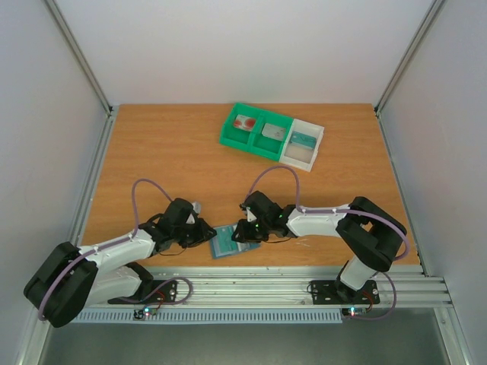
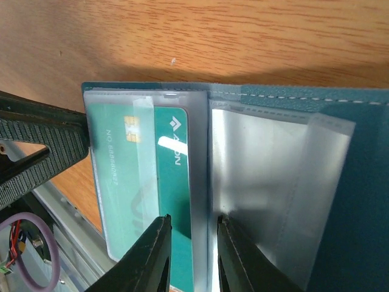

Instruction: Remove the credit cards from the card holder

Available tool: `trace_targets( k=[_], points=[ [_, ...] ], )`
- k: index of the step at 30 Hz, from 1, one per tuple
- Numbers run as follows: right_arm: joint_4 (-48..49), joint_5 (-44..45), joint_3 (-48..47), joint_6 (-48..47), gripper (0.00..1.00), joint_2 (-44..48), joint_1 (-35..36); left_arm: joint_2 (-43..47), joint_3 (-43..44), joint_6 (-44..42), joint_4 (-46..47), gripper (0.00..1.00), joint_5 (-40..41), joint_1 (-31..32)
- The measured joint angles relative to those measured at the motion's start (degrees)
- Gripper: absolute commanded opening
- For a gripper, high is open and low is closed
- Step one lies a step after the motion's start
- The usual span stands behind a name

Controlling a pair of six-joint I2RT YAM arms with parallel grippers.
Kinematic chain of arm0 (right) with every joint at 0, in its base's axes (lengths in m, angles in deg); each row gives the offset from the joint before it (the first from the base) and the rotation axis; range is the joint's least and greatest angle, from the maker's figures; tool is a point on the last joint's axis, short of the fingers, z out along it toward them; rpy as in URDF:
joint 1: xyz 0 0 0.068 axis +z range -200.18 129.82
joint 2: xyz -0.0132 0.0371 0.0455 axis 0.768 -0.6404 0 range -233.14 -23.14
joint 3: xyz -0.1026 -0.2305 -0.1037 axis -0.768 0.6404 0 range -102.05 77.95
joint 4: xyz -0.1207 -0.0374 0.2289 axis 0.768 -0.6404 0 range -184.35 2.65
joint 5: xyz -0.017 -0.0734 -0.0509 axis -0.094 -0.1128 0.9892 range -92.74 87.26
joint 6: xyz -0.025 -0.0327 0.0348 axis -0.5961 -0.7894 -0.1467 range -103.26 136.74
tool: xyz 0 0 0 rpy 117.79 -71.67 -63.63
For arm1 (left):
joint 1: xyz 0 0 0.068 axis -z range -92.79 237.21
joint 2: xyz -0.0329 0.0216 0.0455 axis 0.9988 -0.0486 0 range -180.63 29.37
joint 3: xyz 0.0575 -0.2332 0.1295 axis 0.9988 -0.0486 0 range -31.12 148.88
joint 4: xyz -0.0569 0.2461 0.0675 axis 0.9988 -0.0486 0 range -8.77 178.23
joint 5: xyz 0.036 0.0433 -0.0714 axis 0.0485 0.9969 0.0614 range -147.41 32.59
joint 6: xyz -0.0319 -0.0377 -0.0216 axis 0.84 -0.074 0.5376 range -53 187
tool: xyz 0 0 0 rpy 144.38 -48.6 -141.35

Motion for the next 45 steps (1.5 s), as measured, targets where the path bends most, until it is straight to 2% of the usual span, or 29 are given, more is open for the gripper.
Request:
trace_targets(
  k=[10, 19, 25, 34, 38, 42, 45],
  points=[
    [0.2, -0.3, 0.0, 0.3, 0.20, -0.4, 0.0, -0.6, -0.1, -0.7, 0.0, 0.14, 0.9, 0.0],
    [1.3, -1.2, 0.0, 0.5, 0.20, -1.2, 0.0, -0.8, -0.2, -1.3, 0.0, 0.13, 1.4, 0.0],
    [2.1, -1.9, 0.0, 0.7, 0.12, -2.0, -0.1, -0.9, -0.2, -1.3, 0.0, 0.13, 1.6, 0.0],
    [3.5, -2.0, 1.2, 0.7, 0.07, -1.8, -0.8, -0.9, -0.2, -1.3, -0.4, 0.13, 2.1, 0.0],
    [4.6, -2.0, 2.9, 0.7, 0.07, -0.9, -1.6, -0.9, -0.2, -1.4, -0.4, 0.13, 2.2, 0.0],
    [6.3, -2.5, 4.4, 0.9, 0.15, -0.2, -2.3, -0.9, -0.2, -1.4, -0.4, 0.13, 2.3, 0.0],
    [7.2, -3.2, 4.6, 1.2, 0.17, -0.2, -2.3, -1.1, -0.2, -1.4, -0.4, 0.13, 2.3, 0.0]
  ],
)
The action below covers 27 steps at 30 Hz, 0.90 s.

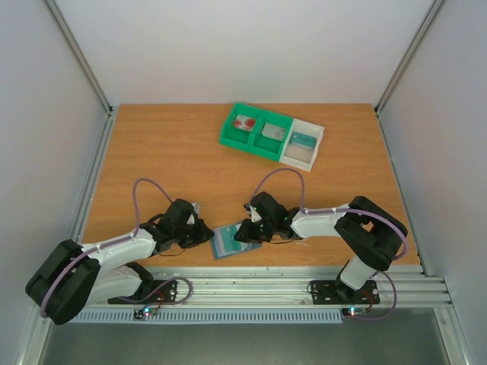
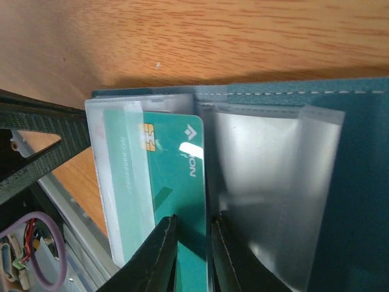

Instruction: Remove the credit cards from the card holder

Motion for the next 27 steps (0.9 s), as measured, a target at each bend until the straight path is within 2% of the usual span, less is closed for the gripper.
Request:
trace_targets(
  k=[6, 14, 27],
  points=[
    [1.4, -0.8, 0.0, 0.5, 0.17, -0.5, 0.0, -0.1, 0.0, 0.0, 0.0, 0.14, 0.0, 0.0],
    [2.6, -1.4, 0.4, 1.0, 0.01, -0.9, -0.5, -0.5, 0.0, 0.0, 0.0, 0.14, 0.0, 0.0],
    [2.6, -1.8, 1.6, 0.8, 0.01, 2.4, -2.8, -2.2, 0.0, -1.4, 2.6, 0.14, 0.2, 0.0]
  ],
)
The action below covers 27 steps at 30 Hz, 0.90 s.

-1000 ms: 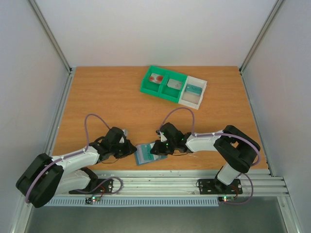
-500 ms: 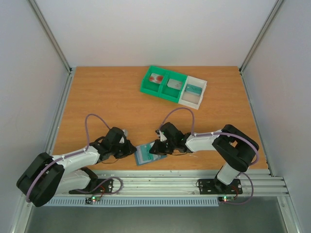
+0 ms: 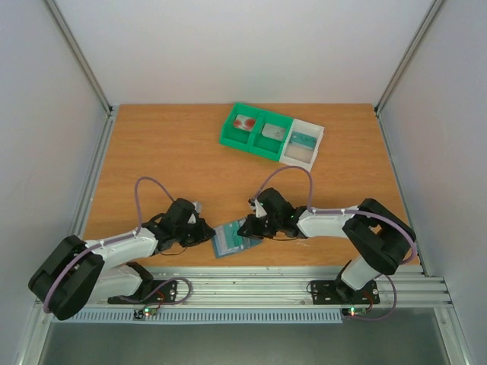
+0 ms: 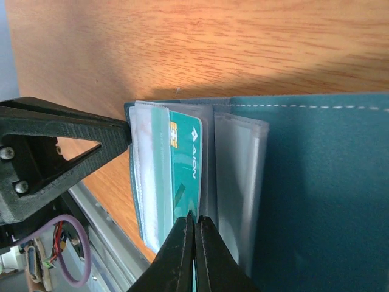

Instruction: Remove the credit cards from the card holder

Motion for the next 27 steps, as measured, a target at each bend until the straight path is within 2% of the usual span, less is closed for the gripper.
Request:
trace_targets(
  k=[9, 11, 15, 19, 23, 24, 27],
  points=[
    [-6.6, 1.6, 0.4, -1.7, 0.01, 7.2, -2.1, -0.3, 0.1, -0.4, 0.1, 0.15, -0.1, 0.0],
    [-8.4, 2.1, 0.4, -2.2, 0.01, 8.5, -2.1, -0.3, 0.1, -0.4, 0.2, 0.17, -0.2, 0.0],
    [-13.8, 3.4, 0.0, -4.0, 0.01, 11.6, -2.3, 0.0, 0.1, -0.3, 0.4, 0.27, -0.6, 0.0],
    [-19.9, 4.1, -2.2, -7.1, 0.01, 14.8, -2.3, 2.3, 0.2, -0.2, -1.2, 0.40, -1.0, 0.0],
    [-25.8, 3.8, -6.3, -11.5, 0.01, 18.2, -2.3, 8.2, 1.3, -0.6, -5.0, 0.51, -1.9, 0.0],
    [-29.2, 2.6, -9.3, -14.7, 0.01, 20.5, -2.3, 13.7, 3.2, -1.5, -7.6, 0.56, -3.1, 0.0],
    [-31.8, 0.6, -10.7, -17.1, 0.01, 21.7, -2.3, 17.4, 4.6, -2.4, -9.2, 0.65, -4.6, 0.0]
  ],
)
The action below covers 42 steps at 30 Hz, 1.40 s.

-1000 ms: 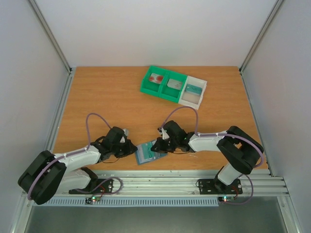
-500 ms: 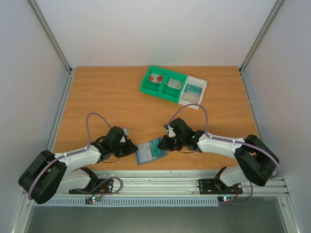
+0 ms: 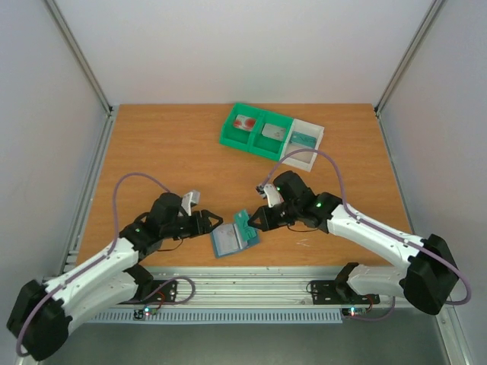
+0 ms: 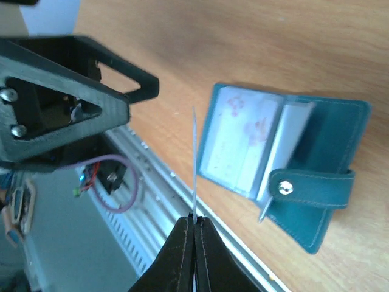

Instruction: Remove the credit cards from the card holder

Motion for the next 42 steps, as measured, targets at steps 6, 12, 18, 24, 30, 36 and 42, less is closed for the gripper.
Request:
trace_targets(
  k=[6, 12, 18, 24, 30, 36, 42],
  points=[
    [-4.8, -9.8, -2.8, -5.0, 0.01, 3.2, 0.0, 11.2, 2.5, -1.6, -0.9, 0.73, -7.3, 0.0],
    [-3.8, -20.7, -3.0, -5.6, 0.01, 3.3, 0.0, 13.6, 3.0, -2.4, -0.9, 0.66, -15.0, 0.0],
    [-1.5, -26.7, -3.0, -5.6, 0.01, 3.1, 0.0, 13.0, 3.3, -3.2, -0.7, 0.58, -20.1, 0.0],
    [-0.2, -28.6, -3.0, -5.3, 0.01, 2.1, 0.0, 12.1, 3.2, -1.6, 4.3, 0.42, -24.7, 0.0],
    [1.4, -29.5, -3.0, -4.0, 0.01, 1.5, 0.0, 10.8, 2.7, -0.2, 8.1, 0.08, -26.8, 0.0],
    [1.5, -29.6, -2.9, -3.5, 0.02, 1.2, 0.0, 10.6, 2.4, 0.0, 9.6, 0.00, -27.5, 0.0],
    [1.4, -28.2, -2.8, -2.9, 0.19, 1.2, 0.0, 10.7, 2.4, 0.0, 9.8, 0.01, -27.2, 0.0]
  ],
)
